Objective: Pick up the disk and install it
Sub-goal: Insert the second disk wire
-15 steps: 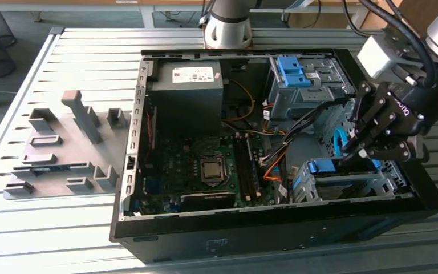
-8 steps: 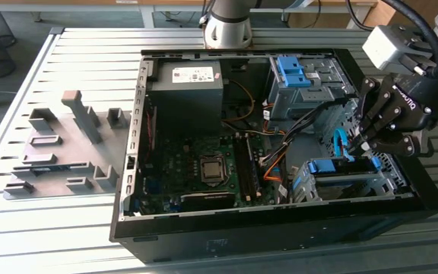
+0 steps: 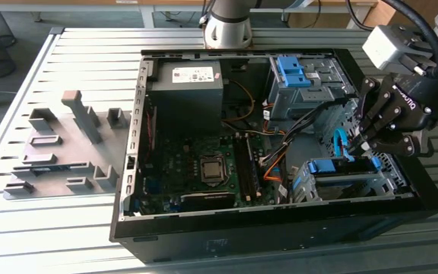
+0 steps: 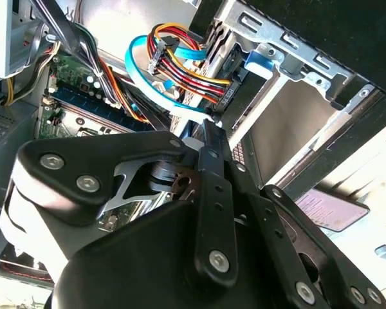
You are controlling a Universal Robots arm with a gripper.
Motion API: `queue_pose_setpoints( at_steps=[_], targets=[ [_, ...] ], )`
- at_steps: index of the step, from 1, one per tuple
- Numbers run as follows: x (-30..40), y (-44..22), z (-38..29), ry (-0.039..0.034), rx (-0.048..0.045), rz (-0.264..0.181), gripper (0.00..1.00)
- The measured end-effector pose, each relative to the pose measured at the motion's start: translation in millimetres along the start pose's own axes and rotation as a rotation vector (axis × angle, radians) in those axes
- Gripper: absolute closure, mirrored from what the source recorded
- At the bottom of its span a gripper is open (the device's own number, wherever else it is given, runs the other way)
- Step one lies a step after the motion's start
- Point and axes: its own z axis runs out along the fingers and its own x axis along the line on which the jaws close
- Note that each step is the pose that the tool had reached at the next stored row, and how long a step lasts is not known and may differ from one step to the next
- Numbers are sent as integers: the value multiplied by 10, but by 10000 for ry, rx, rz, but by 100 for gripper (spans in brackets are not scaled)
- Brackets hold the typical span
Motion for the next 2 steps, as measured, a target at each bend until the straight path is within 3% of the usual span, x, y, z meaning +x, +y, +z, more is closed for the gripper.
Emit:
queue_pose_setpoints(
  at_steps=[2],
  targets=[
    [0,0,0,-3,0,-1,89]
  ],
)
